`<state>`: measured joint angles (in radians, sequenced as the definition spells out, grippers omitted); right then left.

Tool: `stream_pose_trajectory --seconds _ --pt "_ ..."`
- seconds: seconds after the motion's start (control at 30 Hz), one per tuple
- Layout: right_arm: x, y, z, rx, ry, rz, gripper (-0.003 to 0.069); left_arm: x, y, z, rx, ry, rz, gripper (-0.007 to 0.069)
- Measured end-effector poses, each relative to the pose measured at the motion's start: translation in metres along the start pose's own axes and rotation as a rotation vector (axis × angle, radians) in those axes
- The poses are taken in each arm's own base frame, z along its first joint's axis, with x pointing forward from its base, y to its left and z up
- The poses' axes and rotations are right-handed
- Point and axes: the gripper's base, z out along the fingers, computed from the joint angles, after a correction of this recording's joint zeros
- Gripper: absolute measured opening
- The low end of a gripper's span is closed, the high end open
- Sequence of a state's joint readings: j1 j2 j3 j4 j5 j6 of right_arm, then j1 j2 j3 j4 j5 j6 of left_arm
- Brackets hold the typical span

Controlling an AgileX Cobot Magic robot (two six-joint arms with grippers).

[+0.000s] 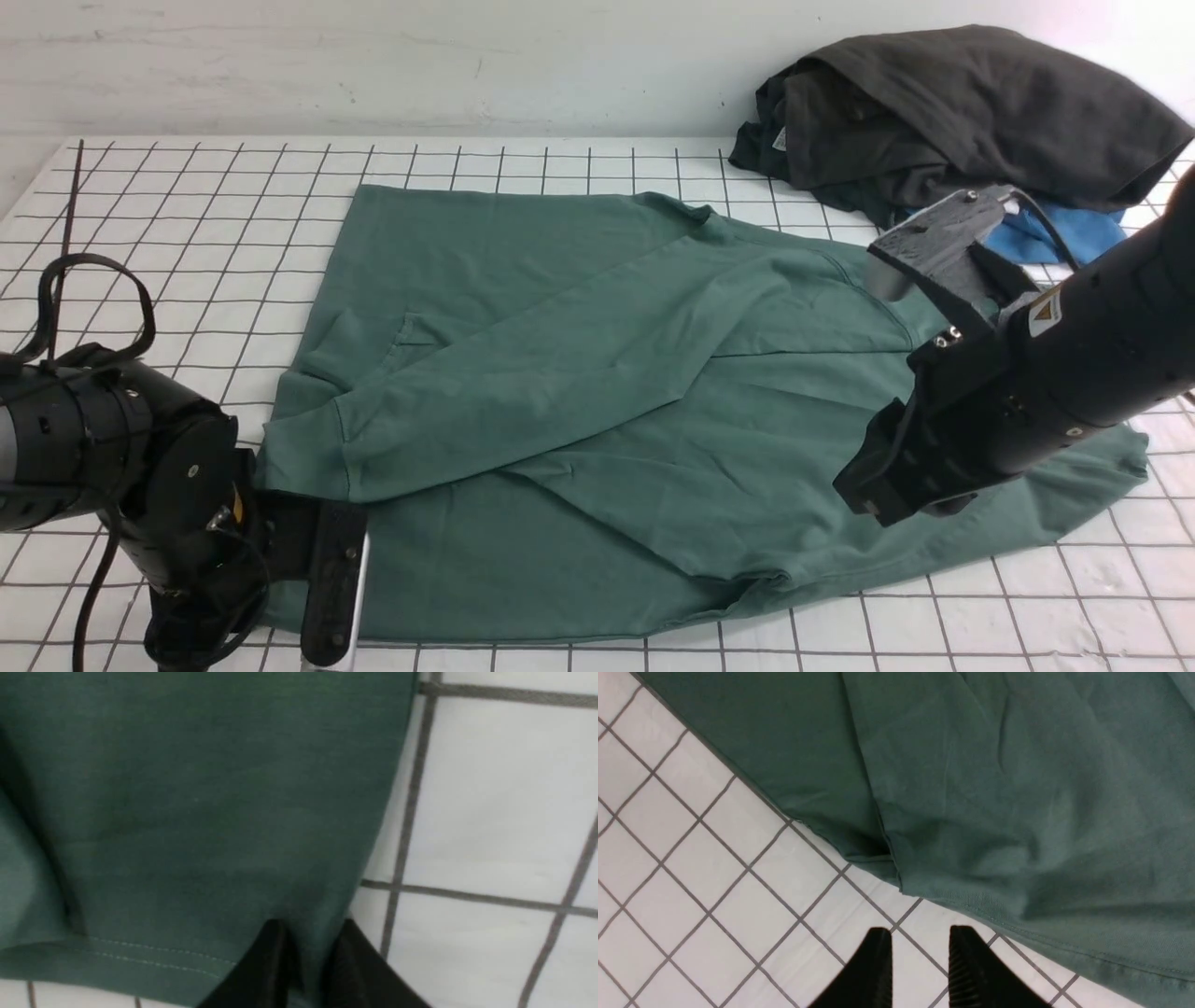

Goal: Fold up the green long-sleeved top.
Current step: Use both arms simultaneously to clamp the lower edge of the clothing fabric

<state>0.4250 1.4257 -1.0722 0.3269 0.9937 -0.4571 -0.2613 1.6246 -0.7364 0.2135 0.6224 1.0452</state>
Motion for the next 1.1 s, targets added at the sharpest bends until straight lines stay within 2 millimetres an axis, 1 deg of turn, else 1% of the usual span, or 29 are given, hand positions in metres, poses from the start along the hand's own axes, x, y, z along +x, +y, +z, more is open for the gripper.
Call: stream_pose_trajectory --seconds 0.07,0.1,0.13,0.17,0.23,0.27,0.33,0.37,0.4,0.43,0.47,0.53,0.57,0.6,0.63,0.67,0.73,0.77,0.8,0.83,0.9,0.97,1.07,1.1 --pt "0.000 0.000 0.000 0.000 0.000 -0.019 0.0168 0.000 0.000 0.000 -0.004 -0.005 -0.039 0.0020" --pt "0.000 0.000 -0.001 0.000 -0.002 -0.033 0.0168 -0.001 0.000 -0.001 -0.008 -0.011 -0.079 0.0009" --pt "0.000 0.000 -0.001 -0.001 0.000 -0.037 0.0168 -0.001 0.000 -0.002 -0.009 -0.012 -0.080 0.0009" --pt "0.001 0.002 -0.005 -0.001 -0.006 -0.068 0.0168 -0.001 0.000 -0.005 -0.015 -0.027 -0.165 0.0001" --pt "0.002 0.005 -0.017 0.014 -0.035 -0.127 0.0158 -0.001 0.000 -0.013 -0.033 -0.054 -0.274 0.0001" --pt "0.003 0.005 -0.023 0.033 -0.053 -0.164 0.0148 -0.002 0.000 -0.019 -0.045 -0.076 -0.350 -0.0001" --pt "0.005 0.004 -0.033 0.083 -0.059 -0.220 0.0131 -0.001 0.000 -0.029 -0.067 -0.104 -0.446 -0.0003" --pt "0.006 0.003 -0.033 0.095 -0.052 -0.231 0.0129 -0.001 0.000 -0.030 -0.070 -0.106 -0.447 -0.0003" --pt "0.008 -0.001 -0.034 0.148 -0.022 -0.276 0.0126 0.000 0.000 -0.037 -0.089 -0.123 -0.496 -0.0004" --pt "0.009 -0.005 -0.033 0.178 0.002 -0.300 0.0128 0.000 -0.001 -0.039 -0.097 -0.129 -0.512 -0.0004" --pt "0.010 -0.011 -0.029 0.222 0.047 -0.337 0.0143 0.001 -0.001 -0.043 -0.108 -0.138 -0.534 -0.0004" --pt "0.011 -0.018 -0.020 0.254 0.105 -0.365 0.0184 0.001 -0.001 -0.046 -0.116 -0.145 -0.547 -0.0004" --pt "0.011 -0.025 -0.012 0.281 0.159 -0.389 0.0239 0.002 0.000 -0.047 -0.120 -0.147 -0.556 -0.0004" --pt "0.011 -0.026 -0.010 0.283 0.168 -0.392 0.0239 0.002 0.000 -0.048 -0.121 -0.149 -0.558 -0.0004" --pt "0.013 -0.033 0.002 0.299 0.235 -0.419 0.0314 0.001 0.002 -0.051 -0.125 -0.152 -0.577 -0.0004" --pt "0.013 -0.035 0.006 0.302 0.255 -0.426 0.0332 0.001 0.003 -0.052 -0.128 -0.155 -0.582 -0.0004" --pt "0.018 -0.051 0.037 0.310 0.402 -0.470 0.0451 0.000 0.009 -0.058 -0.138 -0.168 -0.631 -0.0004" --pt "0.020 -0.057 0.045 0.311 0.436 -0.474 0.0475 0.000 0.011 -0.060 -0.136 -0.167 -0.645 -0.0004" --pt "0.021 -0.059 0.047 0.310 0.443 -0.474 0.0484 -0.001 0.011 -0.061 -0.137 -0.167 -0.645 -0.0004" --pt "0.027 -0.074 0.064 0.297 0.503 -0.455 0.0504 0.000 0.012 -0.063 -0.126 -0.158 -0.665 -0.0004" --pt "0.034 -0.088 0.076 0.287 0.540 -0.428 0.0505 0.000 0.013 -0.065 -0.119 -0.152 -0.680 -0.0004" --pt "0.042 -0.103 0.087 0.279 0.561 -0.393 0.0491 0.000 0.012 -0.065 -0.111 -0.146 -0.691 -0.0004" --pt "0.049 -0.123 0.094 0.292 0.529 -0.343 0.0447 0.000 0.012 -0.065 -0.110 -0.145 -0.697 -0.0004" --pt "0.049 -0.124 0.094 0.294 0.524 -0.340 0.0444 0.000 0.012 -0.065 -0.110 -0.145 -0.697 -0.0004"
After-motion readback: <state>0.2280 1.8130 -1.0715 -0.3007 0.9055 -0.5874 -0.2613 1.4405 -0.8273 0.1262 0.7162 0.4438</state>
